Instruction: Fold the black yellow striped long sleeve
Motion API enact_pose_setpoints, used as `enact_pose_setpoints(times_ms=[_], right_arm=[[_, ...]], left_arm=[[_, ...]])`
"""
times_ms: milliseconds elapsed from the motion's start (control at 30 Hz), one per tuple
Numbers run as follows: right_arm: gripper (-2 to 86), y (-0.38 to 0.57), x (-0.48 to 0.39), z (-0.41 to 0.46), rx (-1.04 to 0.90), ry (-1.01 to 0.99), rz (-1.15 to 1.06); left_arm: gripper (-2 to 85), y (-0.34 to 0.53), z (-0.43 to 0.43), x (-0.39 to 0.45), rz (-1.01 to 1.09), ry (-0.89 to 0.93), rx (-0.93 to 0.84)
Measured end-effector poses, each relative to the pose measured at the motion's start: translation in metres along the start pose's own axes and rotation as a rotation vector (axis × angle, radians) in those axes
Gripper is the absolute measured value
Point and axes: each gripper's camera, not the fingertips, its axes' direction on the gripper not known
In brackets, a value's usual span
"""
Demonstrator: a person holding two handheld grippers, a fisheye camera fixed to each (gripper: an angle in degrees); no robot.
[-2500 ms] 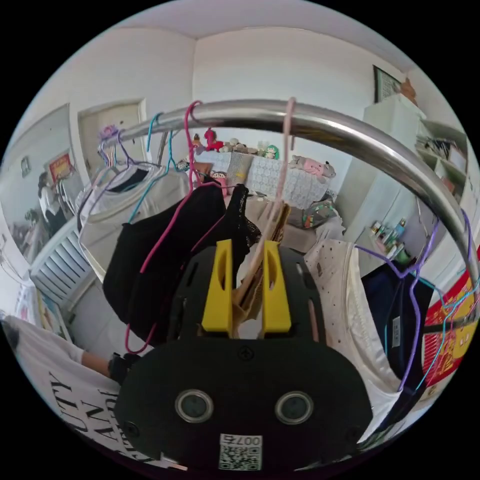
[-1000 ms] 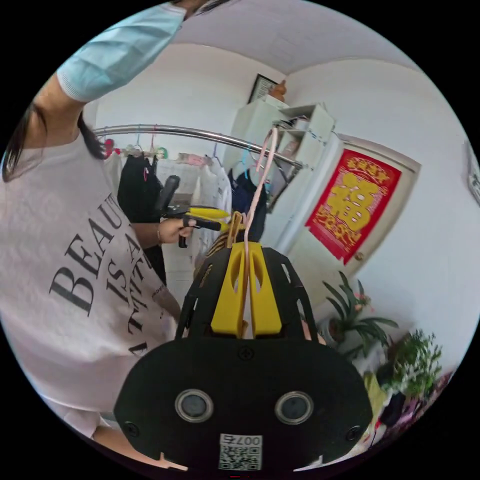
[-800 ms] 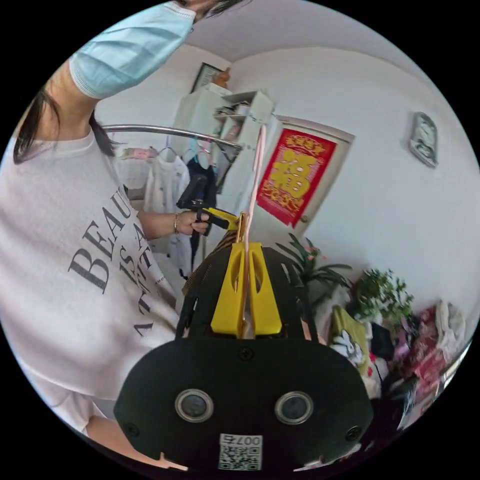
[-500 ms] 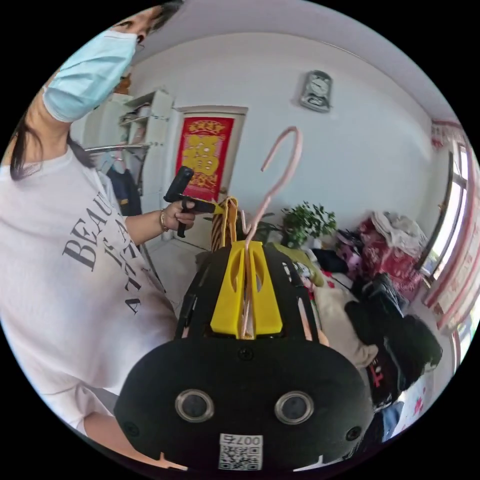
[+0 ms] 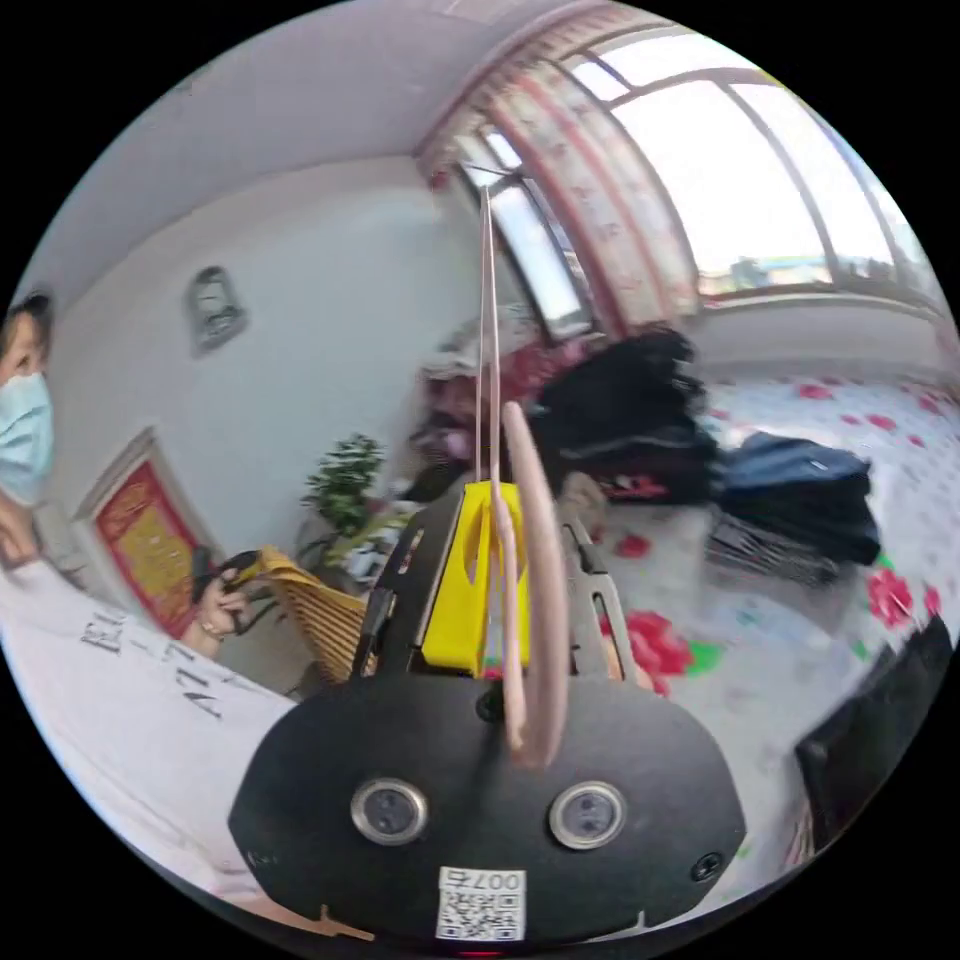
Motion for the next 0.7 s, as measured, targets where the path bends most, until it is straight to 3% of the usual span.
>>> enact_pose_setpoints(times_ms=[100, 200, 300, 400, 533, 700], right_arm=[[6.7, 0.035, 0.092, 0.003, -0.137, 0.358, 0.225], [8.5, 0.088, 0.175, 0.007, -0.317, 0.583, 0.438], [10.3, 0.140, 0.213, -0.003, -0.428, 0.761, 0.584], [11.4, 0.173, 0.210, -0.024, -0.392, 0.846, 0.650], [11.3, 0.189, 0.165, -0.017, -0.266, 0.609, 0.530], [11.8, 0.206, 0.081, 0.114, -0.461, 0.016, 0.254]], left_arm=[[-1.0, -0.032, 0.040, -0.008, 0.089, 0.033, -0.080], [-1.0, -0.067, 0.071, -0.023, 0.152, 0.126, -0.133], [-1.0, -0.104, 0.096, -0.038, 0.198, 0.164, -0.197], [-1.0, -0.133, 0.116, -0.051, 0.235, 0.173, -0.244], [-0.9, -0.161, 0.143, -0.072, 0.263, 0.217, -0.295], [-0.9, -0.184, 0.170, -0.099, 0.259, 0.252, -0.338]])
